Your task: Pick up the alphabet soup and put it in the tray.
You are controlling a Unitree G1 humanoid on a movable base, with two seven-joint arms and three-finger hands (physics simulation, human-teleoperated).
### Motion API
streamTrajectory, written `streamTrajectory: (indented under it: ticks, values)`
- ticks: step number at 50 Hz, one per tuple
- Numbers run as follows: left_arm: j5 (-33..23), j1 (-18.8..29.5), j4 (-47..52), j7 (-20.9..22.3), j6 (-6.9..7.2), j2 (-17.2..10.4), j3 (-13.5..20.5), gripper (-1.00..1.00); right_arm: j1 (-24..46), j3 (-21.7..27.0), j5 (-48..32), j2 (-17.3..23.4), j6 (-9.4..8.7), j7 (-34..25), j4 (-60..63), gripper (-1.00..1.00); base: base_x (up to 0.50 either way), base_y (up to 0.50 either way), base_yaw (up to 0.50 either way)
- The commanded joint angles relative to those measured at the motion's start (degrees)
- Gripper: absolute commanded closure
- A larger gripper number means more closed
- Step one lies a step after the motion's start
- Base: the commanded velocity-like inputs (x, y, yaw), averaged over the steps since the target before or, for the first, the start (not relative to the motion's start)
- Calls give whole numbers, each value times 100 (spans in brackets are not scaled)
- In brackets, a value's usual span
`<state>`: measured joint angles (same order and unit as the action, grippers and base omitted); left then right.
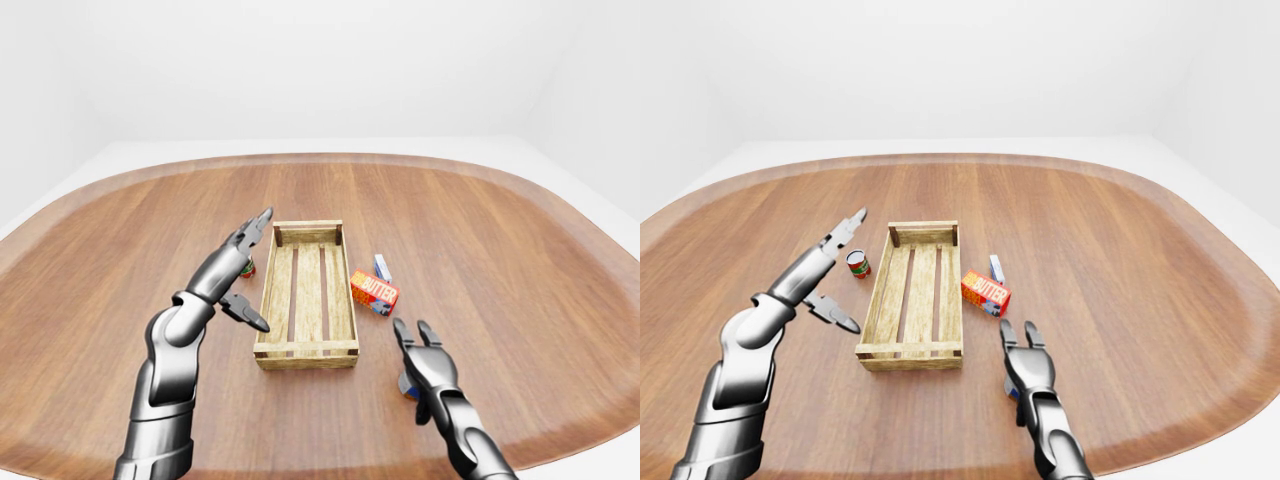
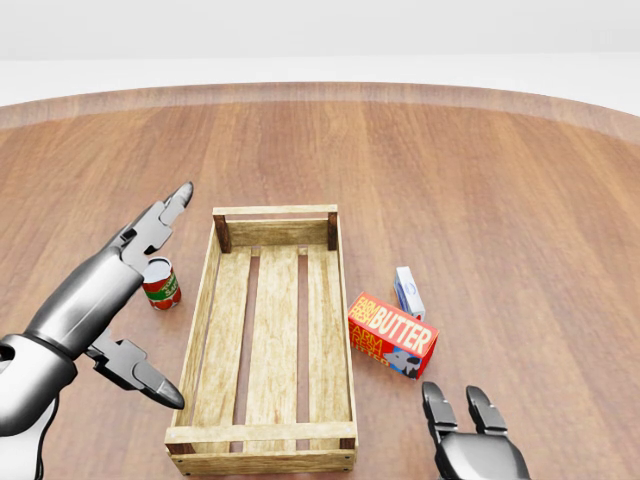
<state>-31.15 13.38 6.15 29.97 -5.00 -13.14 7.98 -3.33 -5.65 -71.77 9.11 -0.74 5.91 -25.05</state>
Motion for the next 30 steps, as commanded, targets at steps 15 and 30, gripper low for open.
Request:
streamTrajectory:
  ticks: [15,30]
  values:
    - [-16,-33,-68,-16,0,5,-9,-100,316,-249,-1,-118,140,151,-718,-100,0,0,0]
    - [-23,-94,-100,-40,0,14,-4,-100,517,-240,60,-110,154,245,-1061,-100,0,0,0]
